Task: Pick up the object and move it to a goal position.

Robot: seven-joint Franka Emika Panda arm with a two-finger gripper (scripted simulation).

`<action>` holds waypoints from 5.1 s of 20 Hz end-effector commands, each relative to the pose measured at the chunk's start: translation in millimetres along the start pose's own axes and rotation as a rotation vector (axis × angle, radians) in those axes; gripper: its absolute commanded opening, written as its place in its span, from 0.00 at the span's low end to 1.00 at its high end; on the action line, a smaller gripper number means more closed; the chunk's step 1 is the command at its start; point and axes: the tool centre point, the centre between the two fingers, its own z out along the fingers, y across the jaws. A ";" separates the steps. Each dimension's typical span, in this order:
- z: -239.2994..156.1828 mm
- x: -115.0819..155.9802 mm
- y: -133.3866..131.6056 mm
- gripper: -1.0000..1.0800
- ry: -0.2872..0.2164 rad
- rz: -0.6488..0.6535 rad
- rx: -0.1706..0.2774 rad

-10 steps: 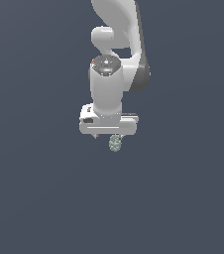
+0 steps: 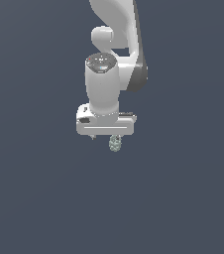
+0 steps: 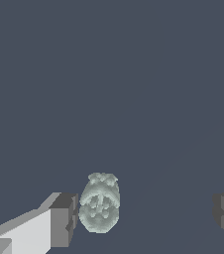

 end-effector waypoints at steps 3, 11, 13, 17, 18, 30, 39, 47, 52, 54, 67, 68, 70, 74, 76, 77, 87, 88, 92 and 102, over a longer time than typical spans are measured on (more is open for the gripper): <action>-1.6 2.0 2.7 0.96 0.007 -0.002 0.003; 4.1 -2.0 -0.3 0.96 0.002 0.004 0.002; 10.0 -6.1 -3.2 0.96 -0.001 0.009 0.001; 26.8 -18.7 -11.6 0.96 -0.012 0.025 0.000; 32.0 -23.0 -14.3 0.96 -0.016 0.030 -0.001; 78.6 -67.2 -37.7 0.96 -0.048 0.076 -0.007; 88.2 -69.1 -38.4 0.96 -0.049 0.076 -0.008; 123.7 -72.5 -38.4 0.96 -0.049 0.078 -0.008; 130.6 -72.1 -38.2 0.96 -0.049 0.078 -0.008; 130.6 -72.1 -38.2 0.00 -0.049 0.078 -0.008; 124.9 -71.3 -35.8 0.00 -0.048 0.078 -0.008; 122.3 -71.1 -34.4 0.00 -0.048 0.078 -0.008; 115.5 -70.5 -30.5 0.00 -0.048 0.078 -0.008; 94.6 -68.7 -18.8 0.00 -0.048 0.078 -0.008; 80.9 -67.4 -11.1 0.00 -0.048 0.078 -0.007; 73.2 -66.7 -6.9 0.00 -0.048 0.078 -0.007; -25.6 -57.0 47.9 0.00 -0.048 0.078 -0.006; -36.2 -55.9 53.7 0.00 -0.048 0.078 -0.006; -78.0 -51.3 76.9 0.00 -0.048 0.078 -0.006; -175.9 -38.2 132.2 0.00 -0.048 0.078 -0.006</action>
